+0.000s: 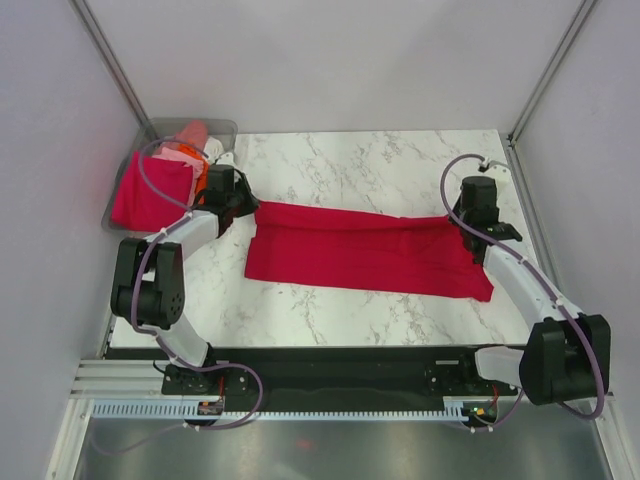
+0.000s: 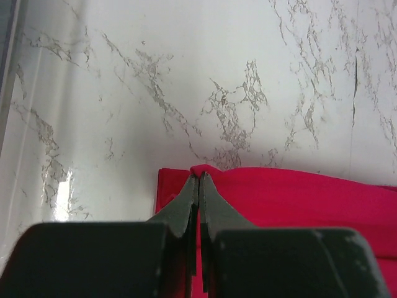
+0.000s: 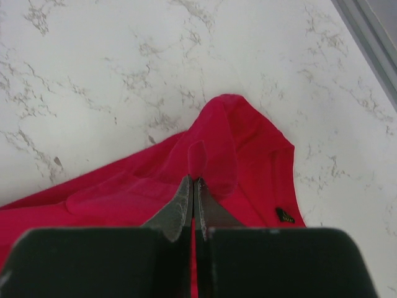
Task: Fold and stack the t-shirts
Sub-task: Fold the tshirt
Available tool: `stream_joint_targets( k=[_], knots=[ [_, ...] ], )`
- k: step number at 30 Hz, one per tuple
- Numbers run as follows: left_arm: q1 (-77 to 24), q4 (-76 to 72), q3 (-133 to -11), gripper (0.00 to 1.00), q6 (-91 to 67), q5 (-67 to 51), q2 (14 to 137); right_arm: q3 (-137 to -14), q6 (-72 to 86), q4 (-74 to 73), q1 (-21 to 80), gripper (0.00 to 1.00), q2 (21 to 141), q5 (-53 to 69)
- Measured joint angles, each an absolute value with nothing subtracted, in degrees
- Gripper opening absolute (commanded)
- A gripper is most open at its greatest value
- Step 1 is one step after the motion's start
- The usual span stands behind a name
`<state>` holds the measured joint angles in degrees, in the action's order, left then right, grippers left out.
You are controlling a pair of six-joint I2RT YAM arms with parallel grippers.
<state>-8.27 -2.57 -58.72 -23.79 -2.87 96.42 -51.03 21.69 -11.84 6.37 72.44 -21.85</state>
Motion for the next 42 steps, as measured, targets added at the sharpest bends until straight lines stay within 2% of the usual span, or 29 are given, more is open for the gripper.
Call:
stream_joint_targets(
  k=[9, 11, 13, 15, 16, 18, 19, 20, 22, 23, 27, 31, 42],
  knots=[
    [-8.4, -9.1, -53.9, 0.02, -23.0, -1.3, 94.5, -36.2, 25.7, -10.0, 7.8, 0.04, 61.4, -23.4],
    [-8.4, -9.7, -53.4, 0.04, -23.0, -1.3, 94.3, -33.9, 27.0, -9.7, 7.8, 0.13, 59.1, -24.3],
    [-8.4, -9.4, -53.3, 0.06, -22.9, -1.7, 94.3, -31.9, 28.2, -8.9, 7.8, 0.15, 57.0, -24.8],
    [-8.4, -8.6, -53.3, 0.11, -22.8, -2.0, 94.3, -29.9, 29.4, -7.6, 7.8, 0.19, 54.9, -25.5],
    [-8.4, -8.5, -53.3, 0.21, -22.8, -2.0, 94.3, -28.1, 30.2, -6.3, 7.8, 0.26, 53.2, -26.0],
    [-8.4, -8.8, -52.6, 0.37, -22.8, -2.0, 94.0, -26.2, 31.0, -5.6, 7.8, 0.32, 51.0, -26.9],
    [-8.4, -8.9, -51.7, 0.43, -22.7, -2.0, 93.3, -25.0, 31.3, -5.2, 7.8, 0.4, 49.6, -27.3],
    [-8.4, -9.1, -50.5, 0.55, -22.8, -2.0, 92.2, -24.1, 31.6, -4.9, 7.8, 0.46, 48.1, -27.6],
    [-8.4, -9.6, -48.3, 0.61, -22.9, -1.7, 89.8, -22.9, 31.9, -4.4, 7.7, 0.58, 45.4, -28.4],
    [-8.4, -9.7, -47.4, 0.64, -22.9, -1.5, 88.6, -22.4, 31.8, -3.8, 7.7, 0.61, 44.1, -28.5],
    [-8.4, -11.9, -43.1, 0.68, -22.9, 0.8, 82.1, -21.8, 30.9, -1.1, 7.7, 0.59, 42.2, -28.3],
    [-8.4, -13.5, -42.4, 0.68, -22.9, 1.7, 79.9, -23.0, 29.7, 0.4, 7.8, 0.55, 48.4, -24.9],
    [-8.4, -7.3, -54.6, 0.64, -22.9, -2.6, 93.9, -37.4, 26.7, -1.3, 7.8, 0.52, 71.0, -13.5]
  ],
)
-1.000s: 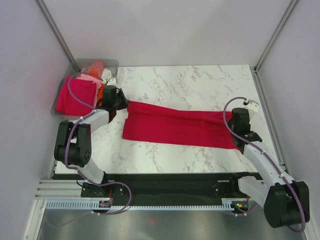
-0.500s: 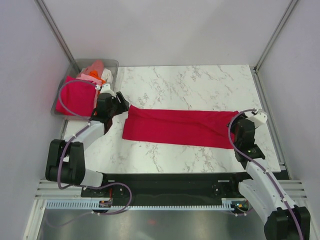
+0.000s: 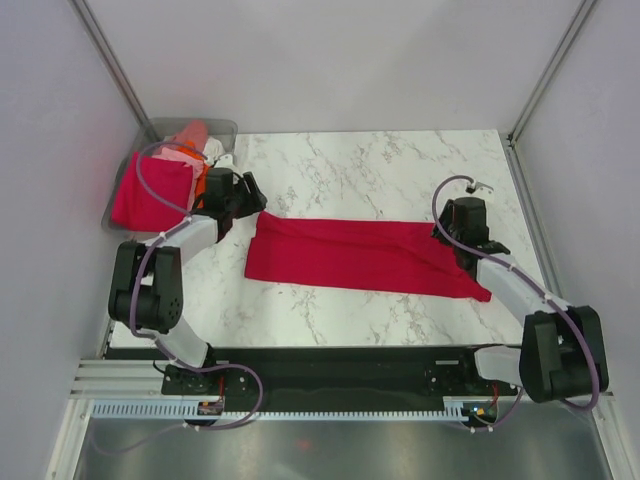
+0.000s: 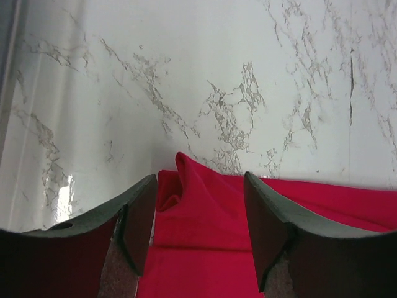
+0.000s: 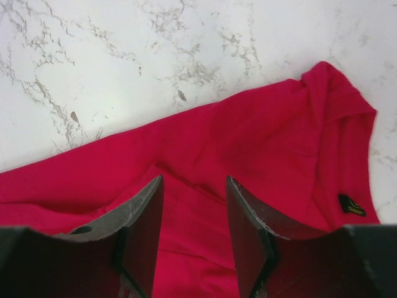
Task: Fold and stack the t-shirts
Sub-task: Fold the tshirt
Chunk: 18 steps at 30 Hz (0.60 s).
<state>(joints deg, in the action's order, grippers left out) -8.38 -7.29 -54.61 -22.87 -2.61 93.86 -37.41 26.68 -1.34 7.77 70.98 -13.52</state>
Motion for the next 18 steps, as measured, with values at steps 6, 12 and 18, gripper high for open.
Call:
stream_joint_targets(
  k=[6, 12, 18],
  knots=[
    [-8.4, -1.8, -60.2, 0.63, -22.9, -3.4, 99.4, -44.1, 26.0, -2.6, 8.0, 0.55, 81.6, -9.6],
    [-8.4, 1.3, -61.0, 0.56, -22.9, -3.3, 99.9, -48.5, 25.4, -4.7, 9.1, 0.51, 89.4, -5.9],
    [-8.4, 2.4, -61.1, 0.46, -22.8, -3.1, 99.9, -50.4, 24.6, -5.7, 11.1, 0.39, 94.1, -3.4]
  ],
)
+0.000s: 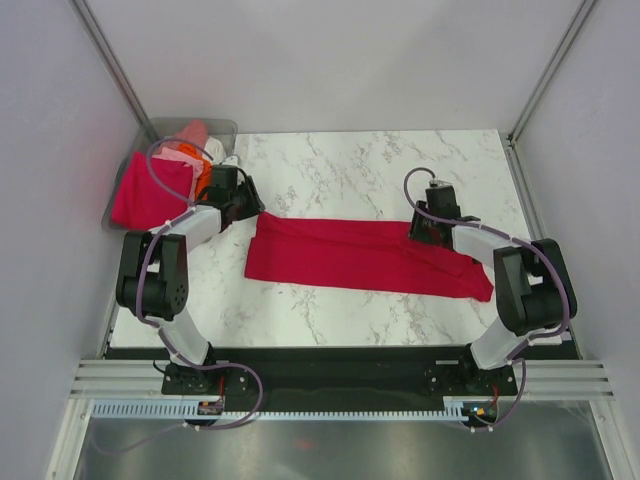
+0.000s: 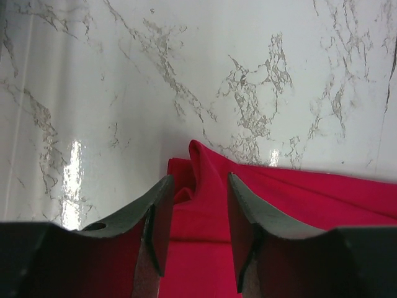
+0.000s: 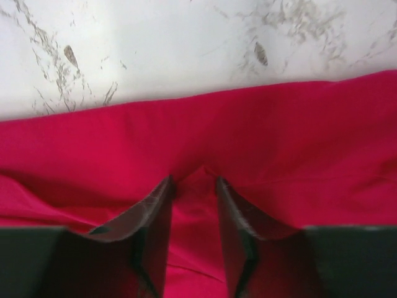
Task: Fold and stack the t-shirts
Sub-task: Fold the tshirt
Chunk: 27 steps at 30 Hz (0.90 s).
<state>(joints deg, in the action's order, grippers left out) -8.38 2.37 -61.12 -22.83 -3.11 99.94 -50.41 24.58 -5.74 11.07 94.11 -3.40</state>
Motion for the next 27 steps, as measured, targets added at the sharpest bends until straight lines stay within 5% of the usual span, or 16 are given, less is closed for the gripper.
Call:
stream_joint_targets(
  k=[3, 6, 15, 18, 21, 27],
  knots=[
    [-8.4, 2.9, -61.1, 0.41, -22.8, -3.1, 99.9, -50.4, 23.7, -6.6, 11.7, 0.13, 94.6, -2.5],
    [-8.4, 3.1, -61.1, 0.38, -22.8, -3.0, 99.9, -49.9, 23.5, -6.8, 11.9, 0.03, 94.2, -1.8],
    [-8.4, 3.4, -61.1, 0.31, -22.8, -2.8, 99.9, -43.2, 23.8, -9.3, 12.5, 0.0, 80.5, -0.5],
    [-8.4, 3.4, -61.1, 0.3, -22.8, -2.5, 99.9, -41.6, 24.1, -10.0, 12.5, 0.1, 75.4, 1.6],
    [-8.4, 3.4, -61.1, 0.3, -22.8, -2.2, 99.9, -40.3, 25.1, -10.8, 12.5, 0.43, 72.5, 4.2],
    [-8.4, 3.4, -61.1, 0.3, -22.8, -1.9, 99.9, -37.4, 25.7, -14.0, 12.5, 0.47, 67.5, 9.2]
  ],
)
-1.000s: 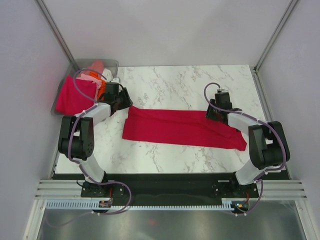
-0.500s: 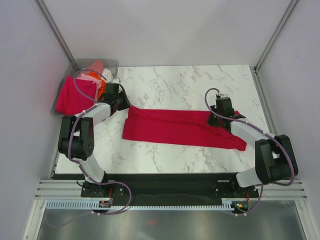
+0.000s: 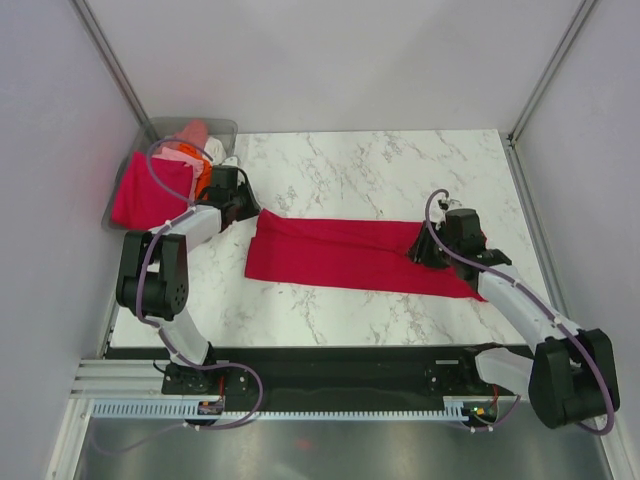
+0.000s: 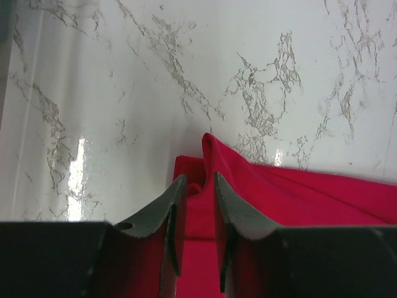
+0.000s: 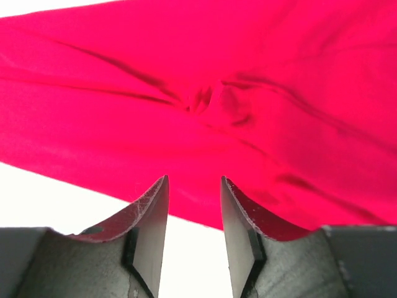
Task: Fold and stack the t-shirts
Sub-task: Fold the tshirt
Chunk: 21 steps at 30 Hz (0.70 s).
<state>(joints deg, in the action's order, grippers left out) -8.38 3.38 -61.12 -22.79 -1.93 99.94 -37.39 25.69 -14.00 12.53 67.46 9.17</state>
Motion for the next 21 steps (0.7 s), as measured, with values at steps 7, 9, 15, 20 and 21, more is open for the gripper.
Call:
stream_joint_targets(
  k=[7, 9, 15, 20, 21],
  knots=[
    [-8.7, 3.4, -61.1, 0.3, -22.7, -1.5, 99.9, -40.2, 24.7, -16.3, 12.6, 0.38, 66.1, 5.0],
    [-9.2, 3.4, -61.1, 0.3, -22.4, -1.1, 99.9, -42.8, 23.9, -16.3, 12.5, 0.31, 70.3, 3.6],
    [-13.9, 4.8, -61.1, 0.31, -20.3, 4.3, 97.0, -50.4, 22.1, -15.4, 12.3, 0.1, 83.7, 0.5],
    [-22.7, 6.1, -62.6, 0.31, -18.9, 7.3, 91.7, -54.0, 21.8, -15.0, 12.2, 0.05, 90.2, -1.8],
    [-24.3, 6.5, -63.9, 0.31, -18.9, 6.9, 91.5, -54.6, 21.7, -15.0, 12.2, 0.04, 91.2, -1.9]
  ],
)
